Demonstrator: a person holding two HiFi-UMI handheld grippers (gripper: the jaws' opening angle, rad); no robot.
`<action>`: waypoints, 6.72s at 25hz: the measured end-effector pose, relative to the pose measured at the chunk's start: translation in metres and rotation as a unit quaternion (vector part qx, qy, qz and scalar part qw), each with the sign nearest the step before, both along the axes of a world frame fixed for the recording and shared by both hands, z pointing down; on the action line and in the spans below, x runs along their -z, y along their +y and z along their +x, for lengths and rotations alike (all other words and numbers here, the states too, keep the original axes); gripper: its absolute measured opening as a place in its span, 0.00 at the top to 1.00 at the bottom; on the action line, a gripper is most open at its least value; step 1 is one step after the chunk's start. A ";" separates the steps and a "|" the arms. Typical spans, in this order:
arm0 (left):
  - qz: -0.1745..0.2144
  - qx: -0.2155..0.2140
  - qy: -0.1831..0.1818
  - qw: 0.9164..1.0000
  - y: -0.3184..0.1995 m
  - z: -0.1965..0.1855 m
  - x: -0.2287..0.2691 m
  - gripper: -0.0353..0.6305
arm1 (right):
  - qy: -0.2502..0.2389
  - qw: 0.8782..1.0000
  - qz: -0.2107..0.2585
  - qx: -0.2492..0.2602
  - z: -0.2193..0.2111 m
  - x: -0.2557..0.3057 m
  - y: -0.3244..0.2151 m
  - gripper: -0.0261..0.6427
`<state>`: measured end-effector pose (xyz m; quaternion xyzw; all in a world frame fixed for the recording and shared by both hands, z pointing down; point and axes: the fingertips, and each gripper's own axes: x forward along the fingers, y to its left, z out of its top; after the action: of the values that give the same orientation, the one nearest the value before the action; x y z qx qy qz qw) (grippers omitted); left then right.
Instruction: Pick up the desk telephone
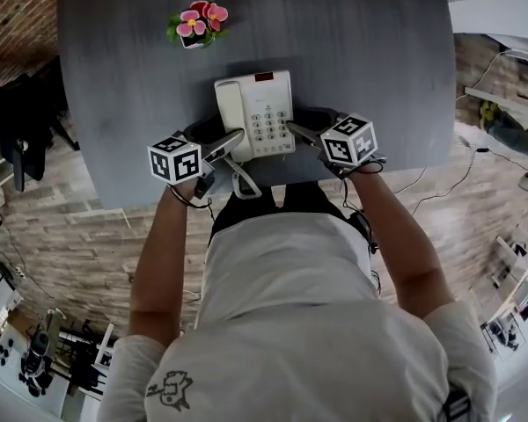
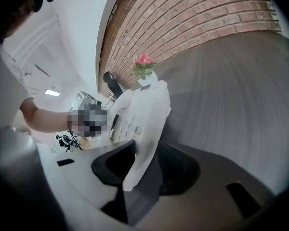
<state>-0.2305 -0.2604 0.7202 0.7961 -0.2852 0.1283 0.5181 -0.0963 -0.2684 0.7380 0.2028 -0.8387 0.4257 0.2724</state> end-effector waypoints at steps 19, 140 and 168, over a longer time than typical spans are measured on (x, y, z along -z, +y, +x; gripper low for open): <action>-0.026 0.010 0.032 0.999 0.000 0.004 0.000 0.46 | -0.030 0.998 -0.047 -0.003 -0.006 0.005 0.001 0.83; 0.163 0.161 -0.016 0.973 0.320 0.199 0.217 0.49 | -0.154 0.985 0.075 0.032 0.192 0.217 0.290 0.87; 0.146 0.179 -0.024 0.973 0.370 0.220 0.206 0.50 | -0.163 0.984 0.059 0.027 0.213 0.203 0.340 0.86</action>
<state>-0.0103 0.1100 0.5139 0.7961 -0.4509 0.0093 0.4036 0.1166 0.0717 0.5347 0.1241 -0.9008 0.3951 0.1305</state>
